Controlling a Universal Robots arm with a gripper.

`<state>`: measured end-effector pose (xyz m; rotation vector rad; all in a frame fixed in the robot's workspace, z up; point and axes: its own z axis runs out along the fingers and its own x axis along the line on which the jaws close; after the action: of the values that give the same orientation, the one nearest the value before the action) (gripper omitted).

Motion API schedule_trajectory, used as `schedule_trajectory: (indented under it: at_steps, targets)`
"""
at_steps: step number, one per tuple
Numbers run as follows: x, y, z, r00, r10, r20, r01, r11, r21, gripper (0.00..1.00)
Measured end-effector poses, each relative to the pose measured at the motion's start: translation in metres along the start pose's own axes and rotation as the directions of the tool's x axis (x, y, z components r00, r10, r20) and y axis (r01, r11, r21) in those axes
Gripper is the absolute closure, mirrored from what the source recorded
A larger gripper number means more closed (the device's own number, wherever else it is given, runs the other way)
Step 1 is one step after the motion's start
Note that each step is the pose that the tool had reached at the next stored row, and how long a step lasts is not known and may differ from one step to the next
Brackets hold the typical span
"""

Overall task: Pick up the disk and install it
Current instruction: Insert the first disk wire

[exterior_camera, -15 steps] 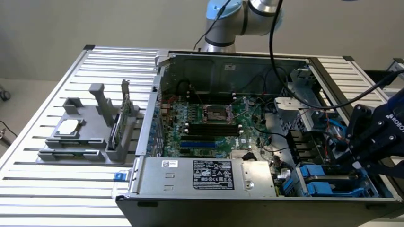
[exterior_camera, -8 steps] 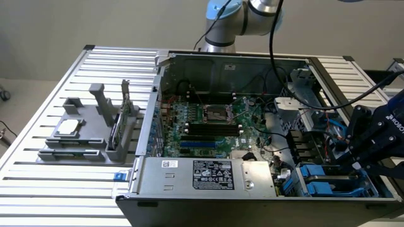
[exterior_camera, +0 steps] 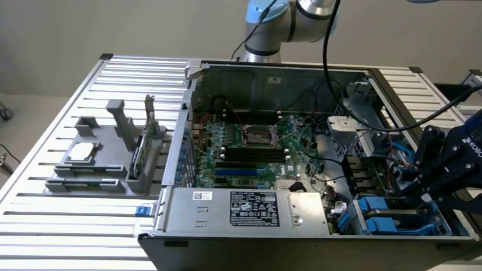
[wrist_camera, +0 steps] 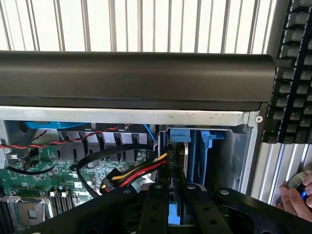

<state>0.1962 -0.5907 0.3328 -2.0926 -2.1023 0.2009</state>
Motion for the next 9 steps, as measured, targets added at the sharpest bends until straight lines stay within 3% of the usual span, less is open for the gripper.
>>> schedule_trajectory:
  at_steps: [9]
  targets:
    - [-0.0036,-0.0024,0.0014,1.0000,-0.001,-0.0016,0.001,1.0000,-0.0002,0.83]
